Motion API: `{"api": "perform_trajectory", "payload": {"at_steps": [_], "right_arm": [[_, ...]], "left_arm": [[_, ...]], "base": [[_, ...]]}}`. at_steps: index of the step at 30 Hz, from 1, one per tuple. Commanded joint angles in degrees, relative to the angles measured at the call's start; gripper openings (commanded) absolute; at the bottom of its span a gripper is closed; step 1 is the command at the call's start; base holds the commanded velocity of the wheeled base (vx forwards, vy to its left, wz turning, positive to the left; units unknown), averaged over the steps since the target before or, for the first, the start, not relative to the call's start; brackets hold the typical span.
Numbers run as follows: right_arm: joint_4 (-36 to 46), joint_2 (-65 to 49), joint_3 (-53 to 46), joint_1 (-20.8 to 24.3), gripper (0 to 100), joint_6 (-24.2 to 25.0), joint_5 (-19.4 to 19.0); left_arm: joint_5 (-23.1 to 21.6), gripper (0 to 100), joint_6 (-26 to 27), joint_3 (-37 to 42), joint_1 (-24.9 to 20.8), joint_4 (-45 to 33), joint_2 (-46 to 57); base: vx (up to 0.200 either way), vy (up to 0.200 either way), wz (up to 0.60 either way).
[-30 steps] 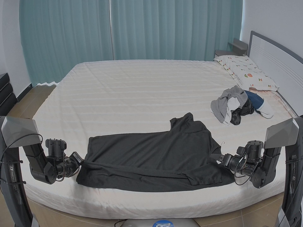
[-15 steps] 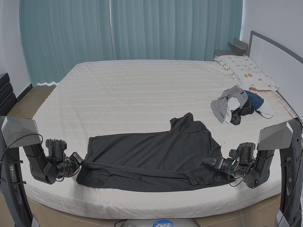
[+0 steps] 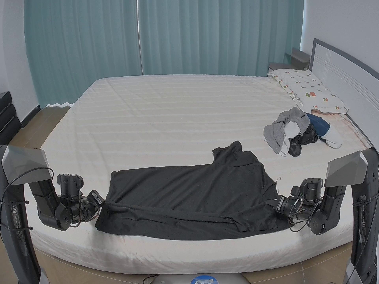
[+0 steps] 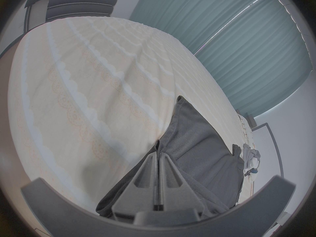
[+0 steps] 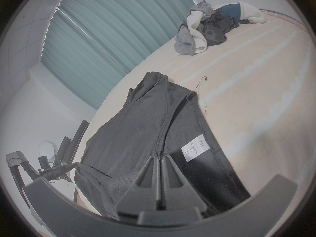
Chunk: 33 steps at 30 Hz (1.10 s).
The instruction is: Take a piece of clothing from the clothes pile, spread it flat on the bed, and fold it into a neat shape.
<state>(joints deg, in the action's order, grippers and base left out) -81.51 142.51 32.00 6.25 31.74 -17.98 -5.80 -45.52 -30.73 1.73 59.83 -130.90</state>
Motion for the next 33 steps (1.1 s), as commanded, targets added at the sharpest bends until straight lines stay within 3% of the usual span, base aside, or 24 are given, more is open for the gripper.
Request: {"api": "perform_trajectory", "payload": {"at_steps": [1,33], "right_arm": [[-0.67,-0.04,-0.01,-0.54,0,0.25,-0.39],[3.37,-0.04,7.9,-1.51,0,0.16,0.58]], "left_arm": [[0.0,0,0.08,0.06,0.03,0.02,-0.05],[0.0,0,0.26,0.59,-0.15,0.02,0.12]], "base": [[0.0,0.0,0.0],[0.0,0.0,0.0]]}}
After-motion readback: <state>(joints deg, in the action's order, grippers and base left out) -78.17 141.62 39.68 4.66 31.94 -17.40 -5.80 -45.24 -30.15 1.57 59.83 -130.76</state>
